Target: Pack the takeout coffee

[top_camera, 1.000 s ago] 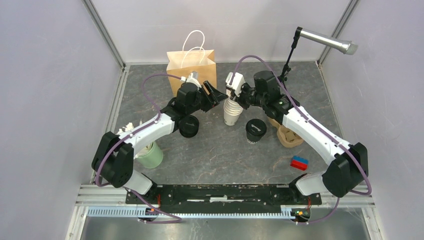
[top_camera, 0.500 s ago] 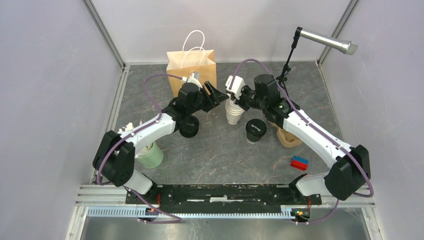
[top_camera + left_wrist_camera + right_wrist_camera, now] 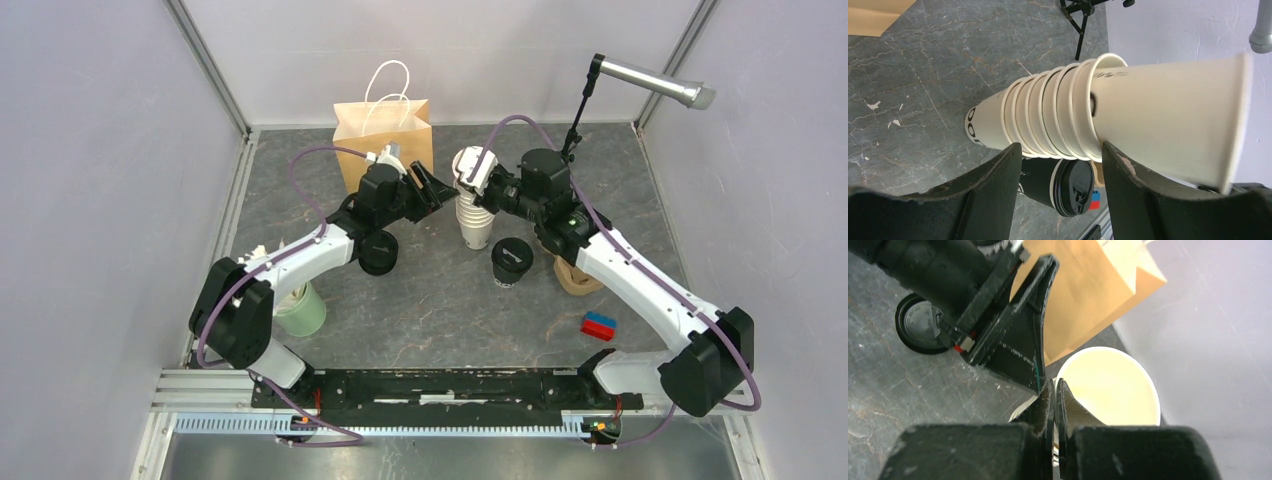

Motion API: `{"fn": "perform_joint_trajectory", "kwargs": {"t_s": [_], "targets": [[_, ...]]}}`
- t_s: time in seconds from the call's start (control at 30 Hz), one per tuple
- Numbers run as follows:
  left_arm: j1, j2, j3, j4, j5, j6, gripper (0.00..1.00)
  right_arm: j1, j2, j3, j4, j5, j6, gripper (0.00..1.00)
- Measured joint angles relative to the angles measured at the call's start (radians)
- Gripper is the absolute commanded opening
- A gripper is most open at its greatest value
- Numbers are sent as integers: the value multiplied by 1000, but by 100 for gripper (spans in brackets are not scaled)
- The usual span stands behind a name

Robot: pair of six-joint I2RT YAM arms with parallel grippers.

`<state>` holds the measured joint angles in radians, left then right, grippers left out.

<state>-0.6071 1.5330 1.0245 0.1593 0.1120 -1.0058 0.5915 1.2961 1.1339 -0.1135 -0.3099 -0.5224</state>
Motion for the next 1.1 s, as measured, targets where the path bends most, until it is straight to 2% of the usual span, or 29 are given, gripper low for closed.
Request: {"fn": "perform_joint_trajectory", "kwargs": {"t_s": [0.23,0.8,1.1], "targets": [[-5,12,9,-12,0,0,66,9,-10,0,53,2,-14,0],[-6,12,77,-109,4,37,69,11,-86,27,44,153,-32,0],[-6,-6,93,-174,4,97,71,11,-87,27,30,152,-32,0]]}}
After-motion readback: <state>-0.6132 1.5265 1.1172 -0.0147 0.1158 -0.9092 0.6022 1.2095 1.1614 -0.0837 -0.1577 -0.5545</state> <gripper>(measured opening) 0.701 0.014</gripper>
